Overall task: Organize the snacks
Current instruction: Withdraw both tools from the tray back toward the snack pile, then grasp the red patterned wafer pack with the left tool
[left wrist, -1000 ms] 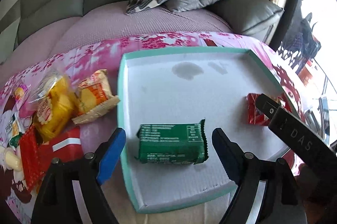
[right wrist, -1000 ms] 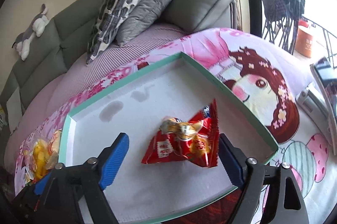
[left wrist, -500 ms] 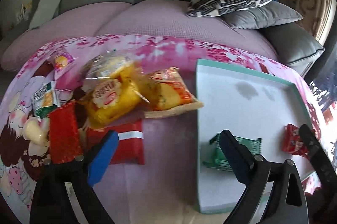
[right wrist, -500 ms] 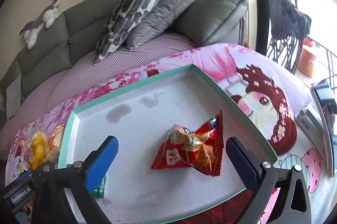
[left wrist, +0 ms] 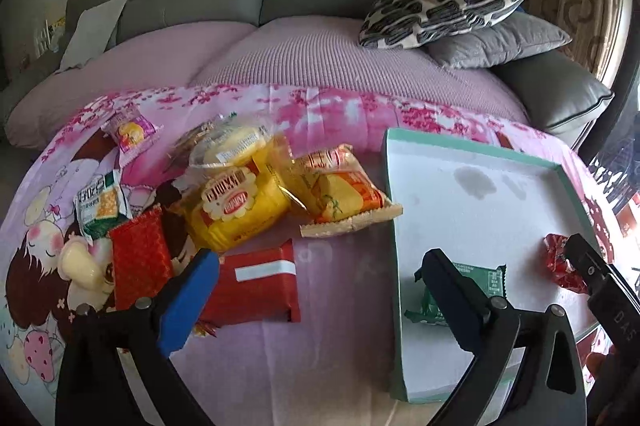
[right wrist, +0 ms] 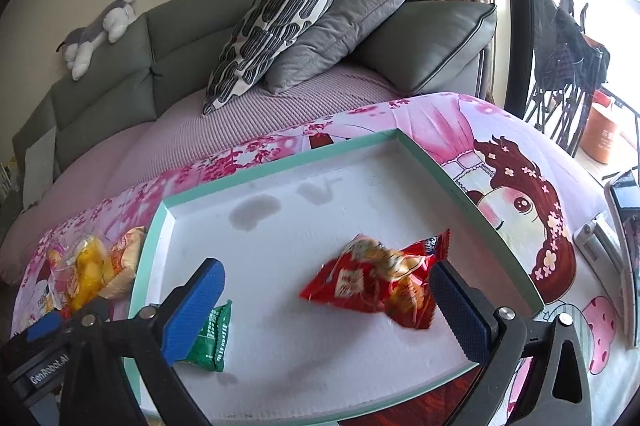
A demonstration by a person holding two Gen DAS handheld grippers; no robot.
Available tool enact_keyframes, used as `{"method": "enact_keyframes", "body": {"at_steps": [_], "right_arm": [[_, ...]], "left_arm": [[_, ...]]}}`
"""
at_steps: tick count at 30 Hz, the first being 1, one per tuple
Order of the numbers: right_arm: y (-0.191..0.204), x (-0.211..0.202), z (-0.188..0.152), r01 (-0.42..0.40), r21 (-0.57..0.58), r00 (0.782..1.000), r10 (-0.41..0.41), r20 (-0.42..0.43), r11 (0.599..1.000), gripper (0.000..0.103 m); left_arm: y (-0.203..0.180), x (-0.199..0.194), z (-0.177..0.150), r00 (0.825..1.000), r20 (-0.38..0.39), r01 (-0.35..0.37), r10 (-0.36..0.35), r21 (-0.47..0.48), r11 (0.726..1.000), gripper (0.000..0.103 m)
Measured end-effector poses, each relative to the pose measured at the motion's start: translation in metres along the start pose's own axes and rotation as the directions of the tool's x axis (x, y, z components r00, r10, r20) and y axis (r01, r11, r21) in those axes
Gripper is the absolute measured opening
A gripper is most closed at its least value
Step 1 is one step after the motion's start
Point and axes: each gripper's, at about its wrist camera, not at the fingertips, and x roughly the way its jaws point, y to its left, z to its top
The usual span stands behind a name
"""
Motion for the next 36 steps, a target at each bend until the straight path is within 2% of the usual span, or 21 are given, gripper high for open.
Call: {"method": "enact_keyframes", "body": {"at_steps": [7,10,16,22,26,28,33,36], "right_arm": [[-0.005,-0.013,0.003,-0.034,0.029,0.998,0.032,0.056,0.999,0.103],[0.003,-0.014,0.002,-0.051,0.007,0.997,0.051,0.061,0.999,0.103],[0.035,-0.017,-0.003,-0.146,-0.062,0.988,0.149,0.043,0.987,0.103],[0.086,-0.02,-0.017,-0.287,-0.176,0.957,0.288,-0.018,0.942,0.103],[0.111,-0.023,-0.025,-0.403,-0.166,0.915,0.399,-0.058,0.9,0.103],[0.122,-0.026,-0.029,-0.432,-0.174,0.902,0.426,-0.069,0.885,0.103],[0.159,-0.025,-0.043,-0.443,-0.245,0.896,0.427,-0.12,0.862,0.103],[0.177,-0.021,-0.054,-0.482,-0.256,0.876,0.453,-0.165,0.838,0.103]], "left_arm": [[0.027,-0.012,0.003,0.999,0.04,-0.027,0.029,-0.047,0.998,0.102],[0.046,-0.018,0.003,0.995,0.064,-0.074,0.079,-0.076,0.994,0.102],[0.09,-0.027,0.005,0.982,0.066,-0.169,0.178,-0.123,0.978,0.102],[0.141,-0.037,0.002,0.967,0.013,-0.248,0.255,-0.189,0.95,0.102],[0.167,-0.041,-0.005,0.974,-0.019,-0.221,0.224,-0.247,0.943,0.102],[0.176,-0.042,-0.009,0.98,-0.028,-0.197,0.197,-0.278,0.94,0.102],[0.184,-0.034,-0.015,0.985,-0.064,-0.172,0.16,-0.308,0.936,0.102],[0.184,-0.025,-0.017,0.986,-0.092,-0.162,0.14,-0.32,0.934,0.102]]}}
